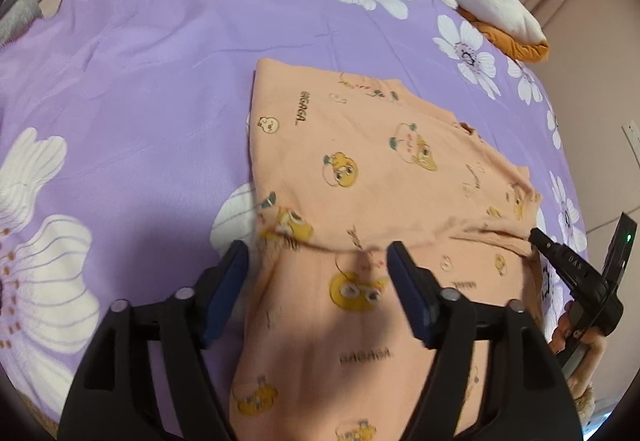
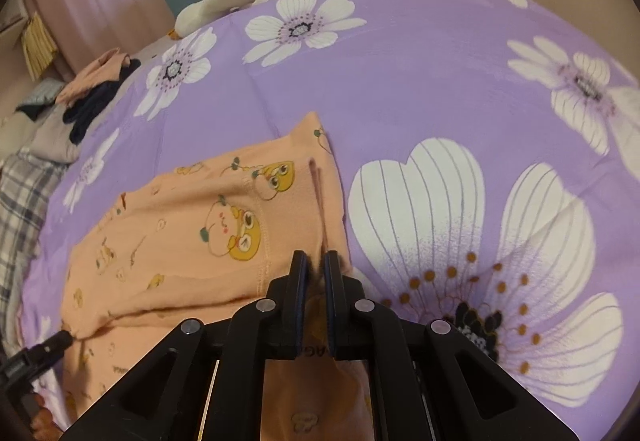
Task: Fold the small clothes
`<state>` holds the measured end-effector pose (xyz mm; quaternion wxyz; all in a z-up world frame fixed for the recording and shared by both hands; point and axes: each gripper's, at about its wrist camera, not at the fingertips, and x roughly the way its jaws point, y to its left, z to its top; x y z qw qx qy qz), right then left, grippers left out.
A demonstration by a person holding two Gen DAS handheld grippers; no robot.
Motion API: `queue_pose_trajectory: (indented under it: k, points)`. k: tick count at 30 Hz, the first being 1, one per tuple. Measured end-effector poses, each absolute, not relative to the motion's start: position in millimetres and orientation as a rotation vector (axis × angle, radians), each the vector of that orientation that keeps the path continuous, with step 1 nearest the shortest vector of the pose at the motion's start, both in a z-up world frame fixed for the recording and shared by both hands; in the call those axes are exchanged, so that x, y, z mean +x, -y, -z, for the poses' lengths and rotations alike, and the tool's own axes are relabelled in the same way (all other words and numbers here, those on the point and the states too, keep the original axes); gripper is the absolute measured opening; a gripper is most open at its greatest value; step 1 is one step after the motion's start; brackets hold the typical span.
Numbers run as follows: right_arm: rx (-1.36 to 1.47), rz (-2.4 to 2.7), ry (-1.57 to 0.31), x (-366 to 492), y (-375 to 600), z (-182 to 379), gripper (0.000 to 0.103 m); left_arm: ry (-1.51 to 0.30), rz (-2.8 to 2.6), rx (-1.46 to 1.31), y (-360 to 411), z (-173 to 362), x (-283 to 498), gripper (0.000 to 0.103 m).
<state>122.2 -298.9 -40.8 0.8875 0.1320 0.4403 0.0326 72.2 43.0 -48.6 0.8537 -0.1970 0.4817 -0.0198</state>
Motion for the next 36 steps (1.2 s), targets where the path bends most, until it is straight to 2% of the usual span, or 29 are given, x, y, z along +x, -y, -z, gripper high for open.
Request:
queue_pose_trajectory:
  k: [5, 7, 8, 9, 13, 15, 21, 26, 28, 30, 33, 36]
  points:
    - [0.283, -0.121, -0.892, 108.6, 297.7, 25.7, 0.008, -0.951, 0.057, -0.41, -43.7, 28.1, 48.1, 0.083]
    - [0.263, -0.126, -0.884, 101.6, 294.8, 18.7, 0.022, -0.922, 0.06, -0.388, -42.4, 19.8, 34.3, 0.085]
    - [0.257, -0.131, -0.881, 98.1, 293.7, 15.9, 0.04, -0.913, 0.063, -0.381, -41.6, 16.8, 28.4, 0.087]
    - [0.259, -0.142, -0.869, 93.2, 293.1, 12.1, 0.051, -0.905, 0.065, -0.377, -41.2, 13.9, 22.2, 0.089]
    - [0.249, -0.182, -0.845, 73.8, 290.7, -1.8, 0.055, -0.877, 0.071, -0.369, -41.9, 4.0, -2.1, 0.092]
    - [0.217, -0.193, -0.821, 61.8, 288.4, -11.3, 0.069, -0.871, 0.068, -0.369, -43.4, 2.6, -12.2, 0.092]
    - [0.199, -0.244, -0.749, 26.0, 295.6, -33.4, 0.071, -0.887, 0.064, -0.378, -47.1, 8.8, -35.4, 0.092]
    - [0.234, -0.279, -0.769, -0.6, 314.4, -22.1, 0.072, -0.952, 0.102, -0.404, -46.8, 30.9, -48.7, 0.091]
    - [0.247, -0.278, -0.812, -9.7, 323.3, -6.7, 0.071, -0.991, 0.109, -0.414, -45.4, 42.4, -50.7, 0.088]
    - [0.266, -0.272, -0.864, -16.4, 329.6, 9.8, 0.071, -1.023, 0.12, -0.43, -43.5, 51.8, -50.0, 0.079]
    - [0.356, -0.293, -0.966, -22.0, 338.3, 35.7, 0.071, -1.065, 0.138, -0.473, -39.0, 64.9, -46.6, 0.07]
    - [0.331, -0.264, -0.998, -27.6, 335.5, 47.5, 0.071, -1.07, 0.118, -0.438, -31.9, 67.6, -45.5, 0.07]
